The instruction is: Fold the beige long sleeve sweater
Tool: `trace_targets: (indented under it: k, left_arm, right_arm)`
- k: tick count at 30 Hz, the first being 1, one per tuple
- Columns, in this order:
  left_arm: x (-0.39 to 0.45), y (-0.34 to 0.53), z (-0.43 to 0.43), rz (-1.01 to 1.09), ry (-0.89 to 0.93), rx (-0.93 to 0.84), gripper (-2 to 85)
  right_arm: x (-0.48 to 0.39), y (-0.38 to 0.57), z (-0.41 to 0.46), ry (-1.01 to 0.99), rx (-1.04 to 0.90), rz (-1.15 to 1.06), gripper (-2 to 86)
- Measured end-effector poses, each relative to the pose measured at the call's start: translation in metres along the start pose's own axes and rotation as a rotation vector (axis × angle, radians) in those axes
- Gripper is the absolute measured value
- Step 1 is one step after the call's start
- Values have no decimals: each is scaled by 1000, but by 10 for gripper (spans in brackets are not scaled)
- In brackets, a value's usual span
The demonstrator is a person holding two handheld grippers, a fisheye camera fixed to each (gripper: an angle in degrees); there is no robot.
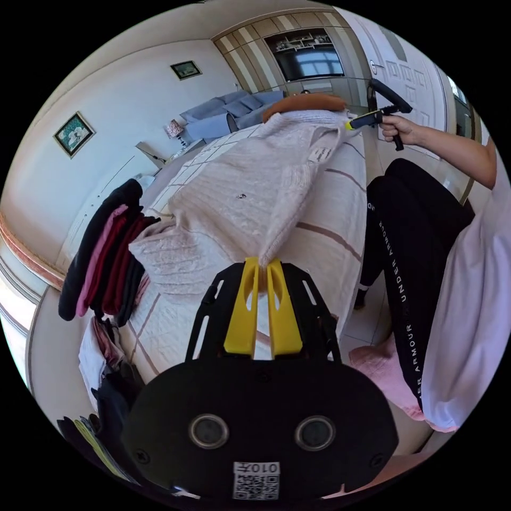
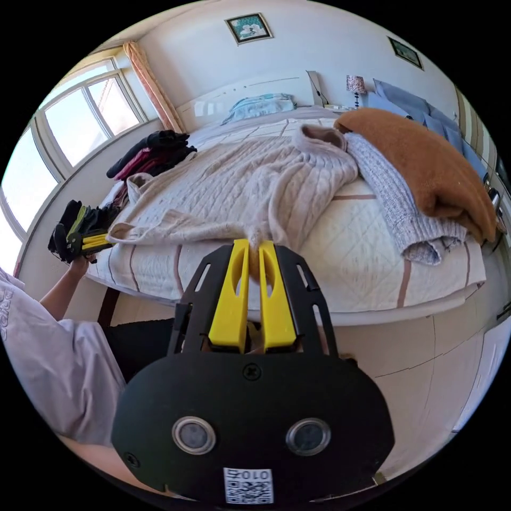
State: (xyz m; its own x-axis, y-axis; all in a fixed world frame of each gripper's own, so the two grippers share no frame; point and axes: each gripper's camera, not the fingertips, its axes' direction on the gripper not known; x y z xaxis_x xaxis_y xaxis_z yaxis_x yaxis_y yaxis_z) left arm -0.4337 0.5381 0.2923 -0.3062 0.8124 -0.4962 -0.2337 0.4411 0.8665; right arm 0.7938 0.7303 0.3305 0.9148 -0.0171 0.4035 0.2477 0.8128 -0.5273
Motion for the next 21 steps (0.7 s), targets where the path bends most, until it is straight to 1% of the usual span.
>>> trace_targets:
  k: [1, 2, 5, 7, 9, 13, 15, 19, 21]
  left_arm:
    - [5, 4, 13, -2, 14, -36, 1]
    - [7, 5, 16, -4, 17, -46, 1]
    - [10, 7, 2, -4, -27, 15, 2]
    - [4, 14, -4, -3, -35, 29, 3]
    - [-3, 20, -8, -23, 3, 63, 3]
    - [7, 23, 3, 38, 22, 28, 8]
    - [3, 30, 13, -9, 43, 21, 13]
    - [-28, 53, 18, -144, 125, 81, 45]
    - [-41, 61, 11, -167, 154, 104, 66]
  right_arm:
    - [0, 0, 9, 17, -52, -6, 49]
    - [-3, 1, 9, 23, -60, -3, 49]
    - [-8, 6, -13, 31, 46, -12, 49]
    - [-3, 11, -13, 36, 40, -4, 49]
    - [2, 15, -9, 51, 14, 15, 49]
    - [7, 27, -3, 43, 41, 70, 49]
    - [6, 29, 3, 44, 23, 68, 50]
    - [-5, 28, 7, 66, -14, 32, 57]
    - [-11, 24, 4, 42, -89, 19, 65]
